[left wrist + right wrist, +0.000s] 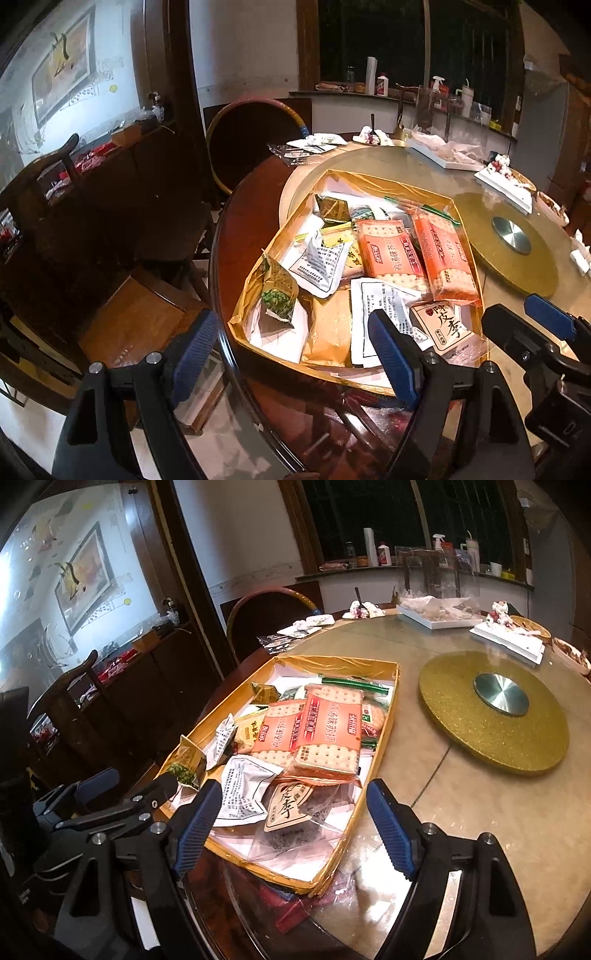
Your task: Organize snacks
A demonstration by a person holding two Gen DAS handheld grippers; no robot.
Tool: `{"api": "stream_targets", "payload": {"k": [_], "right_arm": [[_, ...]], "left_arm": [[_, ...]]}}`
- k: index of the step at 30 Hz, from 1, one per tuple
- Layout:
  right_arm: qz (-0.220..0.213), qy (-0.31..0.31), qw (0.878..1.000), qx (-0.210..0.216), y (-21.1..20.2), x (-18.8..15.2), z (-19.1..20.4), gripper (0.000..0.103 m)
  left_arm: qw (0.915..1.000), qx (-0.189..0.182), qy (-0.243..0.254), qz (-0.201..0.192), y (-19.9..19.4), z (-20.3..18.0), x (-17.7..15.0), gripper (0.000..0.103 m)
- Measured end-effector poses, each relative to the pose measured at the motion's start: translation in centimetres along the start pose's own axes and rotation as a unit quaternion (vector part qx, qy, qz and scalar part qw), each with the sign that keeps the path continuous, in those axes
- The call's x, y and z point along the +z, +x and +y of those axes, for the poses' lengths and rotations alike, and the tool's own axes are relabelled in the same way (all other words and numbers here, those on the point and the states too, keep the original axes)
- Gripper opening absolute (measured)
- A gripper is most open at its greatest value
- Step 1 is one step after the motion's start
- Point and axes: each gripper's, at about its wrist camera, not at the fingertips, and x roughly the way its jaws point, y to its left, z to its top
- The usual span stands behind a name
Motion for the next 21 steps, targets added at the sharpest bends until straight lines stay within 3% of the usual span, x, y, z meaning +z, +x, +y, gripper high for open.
{"api": "stream_targets", "payload": {"k": [21], "right_arm": [[-0.002,0.001,1.000,0.001,-0.16,-0.17,-0.29,0.081]], "left_arm": [[0.9994,0.031,0.010,0.008,0.13,-0.54,-0.16,0.083]]}}
